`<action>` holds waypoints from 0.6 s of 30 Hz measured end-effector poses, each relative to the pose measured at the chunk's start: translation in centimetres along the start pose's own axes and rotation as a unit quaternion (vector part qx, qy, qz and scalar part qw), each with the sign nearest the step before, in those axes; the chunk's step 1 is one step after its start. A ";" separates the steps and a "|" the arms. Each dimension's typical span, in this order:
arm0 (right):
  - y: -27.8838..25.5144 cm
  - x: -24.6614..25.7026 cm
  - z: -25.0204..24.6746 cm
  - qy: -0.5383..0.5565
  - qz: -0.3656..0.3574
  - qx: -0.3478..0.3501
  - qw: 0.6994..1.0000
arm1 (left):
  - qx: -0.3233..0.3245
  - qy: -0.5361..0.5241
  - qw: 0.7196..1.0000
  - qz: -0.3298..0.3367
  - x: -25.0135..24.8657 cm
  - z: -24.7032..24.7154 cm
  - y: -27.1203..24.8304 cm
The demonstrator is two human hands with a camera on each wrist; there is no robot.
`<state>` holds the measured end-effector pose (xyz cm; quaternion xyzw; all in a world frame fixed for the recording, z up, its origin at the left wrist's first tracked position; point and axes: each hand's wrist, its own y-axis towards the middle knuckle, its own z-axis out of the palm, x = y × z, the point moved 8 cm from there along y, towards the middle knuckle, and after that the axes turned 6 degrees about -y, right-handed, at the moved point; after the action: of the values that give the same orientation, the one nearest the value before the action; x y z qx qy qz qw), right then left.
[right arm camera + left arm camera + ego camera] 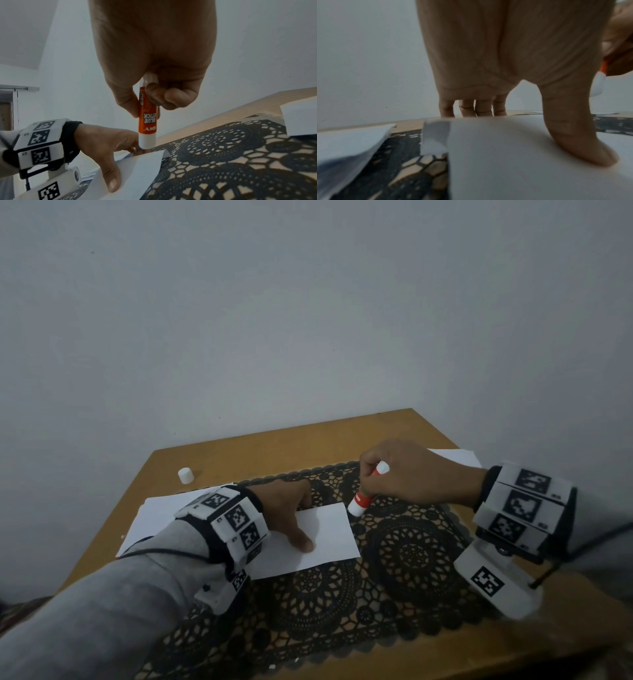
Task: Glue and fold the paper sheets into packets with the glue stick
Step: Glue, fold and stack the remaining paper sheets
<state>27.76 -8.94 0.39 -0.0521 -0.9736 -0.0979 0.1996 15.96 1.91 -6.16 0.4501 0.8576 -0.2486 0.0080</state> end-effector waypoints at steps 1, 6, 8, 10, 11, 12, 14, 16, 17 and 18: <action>-0.1 0.0 0.0 0.002 0.000 0.001 1.000 | -0.002 -0.007 1.000 0.006 -0.2 0.0 -0.1; -0.4 0.1 -0.3 0.015 -0.002 -0.001 1.000 | -0.058 -0.019 0.998 0.034 -0.9 -1.4 -1.3; -0.5 0.3 -0.6 0.013 -0.003 -0.007 1.000 | -0.076 -0.047 0.995 0.033 -0.4 -2.2 -2.1; -0.5 0.6 -0.8 0.011 -0.004 -0.013 1.000 | -0.079 -0.102 0.991 0.039 0.5 -2.5 -3.0; -0.6 0.7 -0.9 0.010 -0.004 -0.015 1.000 | -0.086 -0.130 0.986 0.053 0.5 -2.6 -3.6; -0.6 0.8 -0.9 0.009 -0.005 -0.017 1.000 | -0.102 -0.150 0.981 0.070 0.6 -2.8 -4.2; -0.5 1.1 -0.9 0.003 -0.008 -0.019 1.000 | -0.143 -0.195 0.966 0.094 0.9 -3.2 -5.0; -0.4 1.3 -1.0 -0.007 -0.007 -0.023 1.000 | -0.161 -0.250 0.952 0.064 1.8 -2.9 -5.4; -0.3 1.5 -0.9 -0.013 -0.007 -0.023 1.000 | -0.154 -0.258 0.953 0.039 2.1 -2.3 -5.4; -0.1 1.7 -0.8 -0.018 -0.007 -0.022 1.000 | -0.138 -0.250 0.958 0.019 2.4 -1.5 -5.3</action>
<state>26.52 -9.14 1.75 -0.0516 -0.9749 -0.1193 0.1806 10.70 1.92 -3.14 0.3846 0.8455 -0.2318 0.2891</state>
